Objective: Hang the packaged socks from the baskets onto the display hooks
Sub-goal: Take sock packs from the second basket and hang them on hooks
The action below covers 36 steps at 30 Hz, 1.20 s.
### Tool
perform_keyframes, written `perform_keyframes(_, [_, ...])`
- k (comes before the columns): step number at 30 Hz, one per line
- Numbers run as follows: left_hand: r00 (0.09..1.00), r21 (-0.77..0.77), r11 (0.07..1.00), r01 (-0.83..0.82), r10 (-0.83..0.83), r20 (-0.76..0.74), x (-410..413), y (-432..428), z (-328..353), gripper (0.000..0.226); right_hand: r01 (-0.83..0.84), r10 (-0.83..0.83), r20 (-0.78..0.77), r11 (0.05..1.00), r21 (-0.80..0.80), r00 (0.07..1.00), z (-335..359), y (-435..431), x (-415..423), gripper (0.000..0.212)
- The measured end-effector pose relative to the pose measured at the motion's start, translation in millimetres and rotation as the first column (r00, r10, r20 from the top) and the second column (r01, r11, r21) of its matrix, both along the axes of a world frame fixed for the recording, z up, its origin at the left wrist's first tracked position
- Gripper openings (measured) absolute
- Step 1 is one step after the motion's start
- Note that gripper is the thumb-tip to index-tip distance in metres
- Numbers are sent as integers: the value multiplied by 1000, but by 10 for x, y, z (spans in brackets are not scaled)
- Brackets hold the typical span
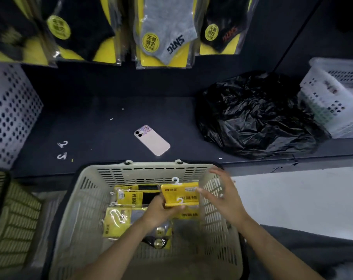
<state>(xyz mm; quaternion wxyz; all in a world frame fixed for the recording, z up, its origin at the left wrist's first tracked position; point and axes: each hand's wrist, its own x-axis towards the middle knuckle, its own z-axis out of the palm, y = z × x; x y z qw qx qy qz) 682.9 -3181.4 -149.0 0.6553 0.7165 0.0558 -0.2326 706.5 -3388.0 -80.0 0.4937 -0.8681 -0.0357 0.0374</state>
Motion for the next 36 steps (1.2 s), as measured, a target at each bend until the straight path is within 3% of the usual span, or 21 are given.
perform_keyframes(3, [977, -12, 980, -201, 201, 68, -91, 61, 66, 21, -82, 98, -180, 992, 97, 979, -5, 175, -25, 57])
perform_keyframes(5, [938, -65, 936, -345, 346, 8, -102, 137, 117, 16, -160, 200, -333, 976, 146, 921, -91, 251, -61, 49])
perform_keyframes(7, [920, -102, 915, -390, 384, -75, -113, 234, 169, 32, -223, 266, -444, 964, 148, 856, -204, 309, -109, 51])
perform_keyframes(11, [833, -57, 836, -545, 532, -154, -185, 436, 206, 45, -207, 231, -538, 973, 105, 811, -315, 380, -107, 51])
perform_keyframes(14, [703, 51, 746, -664, 647, -295, -278, 604, 102, 45, -308, 293, -632, 947, 90, 717, -441, 411, -4, 47])
perform_keyframes(17, [645, 151, 743, -651, 647, -407, -419, 766, -46, 52, -431, 311, -701, 902, 5, 642, -676, 474, 73, 46])
perform_keyframes(20, [575, 198, 742, -640, 634, -517, -542, 921, -289, 56, -511, 298, -679, 849, -132, 671, -976, 644, 80, 19])
perform_keyframes(24, [475, 84, 708, -701, 552, -686, -638, 1083, -581, 48, -516, 255, -604, 800, -307, 755, -1388, 905, -5, 17])
perform_keyframes(26, [416, 46, 646, -762, 542, -730, -654, 1124, -692, 35, -514, 251, -541, 750, -416, 803, -1524, 954, -25, 30])
perform_keyframes(29, [364, -13, 547, -837, 539, -759, -631, 1152, -865, 15, -482, 249, -503, 775, -409, 828, -1660, 968, -47, 34])
perform_keyframes(32, [327, -5, 540, -842, 502, -801, -624, 1129, -976, 3, -454, 241, -472, 789, -413, 848, -1787, 965, -70, 37])
perform_keyframes(36, [358, 27, 577, -816, 541, -761, -592, 1094, -1049, 25, -356, 142, -524, 872, -334, 840, -1795, 983, -20, 39])
